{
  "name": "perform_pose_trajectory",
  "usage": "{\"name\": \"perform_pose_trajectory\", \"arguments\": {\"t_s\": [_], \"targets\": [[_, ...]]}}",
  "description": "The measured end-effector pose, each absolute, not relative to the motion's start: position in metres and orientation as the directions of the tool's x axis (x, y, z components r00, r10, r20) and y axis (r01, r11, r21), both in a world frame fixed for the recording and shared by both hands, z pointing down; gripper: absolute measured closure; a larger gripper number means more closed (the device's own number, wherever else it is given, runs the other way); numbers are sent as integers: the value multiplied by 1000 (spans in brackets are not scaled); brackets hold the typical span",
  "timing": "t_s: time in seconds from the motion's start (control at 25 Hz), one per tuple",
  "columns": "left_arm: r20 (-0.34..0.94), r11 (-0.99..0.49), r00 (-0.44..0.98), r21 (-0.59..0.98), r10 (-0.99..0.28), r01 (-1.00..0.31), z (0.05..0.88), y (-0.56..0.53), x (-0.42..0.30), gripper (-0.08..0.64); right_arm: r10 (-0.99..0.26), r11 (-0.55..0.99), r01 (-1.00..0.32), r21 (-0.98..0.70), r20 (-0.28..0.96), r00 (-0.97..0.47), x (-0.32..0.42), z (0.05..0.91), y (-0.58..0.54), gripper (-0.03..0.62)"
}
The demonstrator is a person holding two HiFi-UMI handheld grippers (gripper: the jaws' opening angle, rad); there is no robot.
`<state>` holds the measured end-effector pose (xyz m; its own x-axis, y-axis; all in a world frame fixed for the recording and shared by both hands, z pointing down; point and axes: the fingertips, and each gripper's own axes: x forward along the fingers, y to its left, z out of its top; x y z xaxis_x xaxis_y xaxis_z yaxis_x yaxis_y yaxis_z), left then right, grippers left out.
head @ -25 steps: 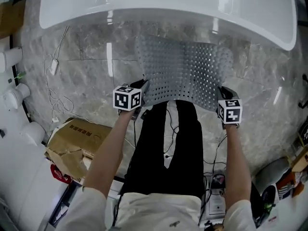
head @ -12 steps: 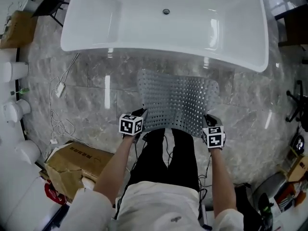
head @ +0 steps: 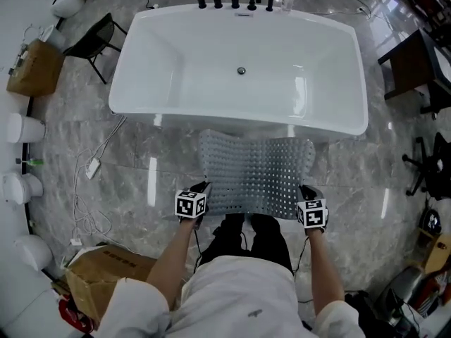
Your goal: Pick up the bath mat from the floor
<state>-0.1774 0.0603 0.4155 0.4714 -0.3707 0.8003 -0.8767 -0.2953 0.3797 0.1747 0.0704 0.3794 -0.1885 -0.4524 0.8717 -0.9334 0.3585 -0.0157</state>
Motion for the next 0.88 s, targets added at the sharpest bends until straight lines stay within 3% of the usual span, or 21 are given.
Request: {"name": "perform_pose_trajectory", "arguments": {"t_s": [0.6,0.88], "targets": [[661,-347,470,320,-585,-882,304,4,-232,500,-678,285,-957,61,718,-157,172,255,18,555],[485,-419,496,265,-721,-868,201,-38,-240,503,-836,225,-966,128,534,-125,188,153,-16,557]]}}
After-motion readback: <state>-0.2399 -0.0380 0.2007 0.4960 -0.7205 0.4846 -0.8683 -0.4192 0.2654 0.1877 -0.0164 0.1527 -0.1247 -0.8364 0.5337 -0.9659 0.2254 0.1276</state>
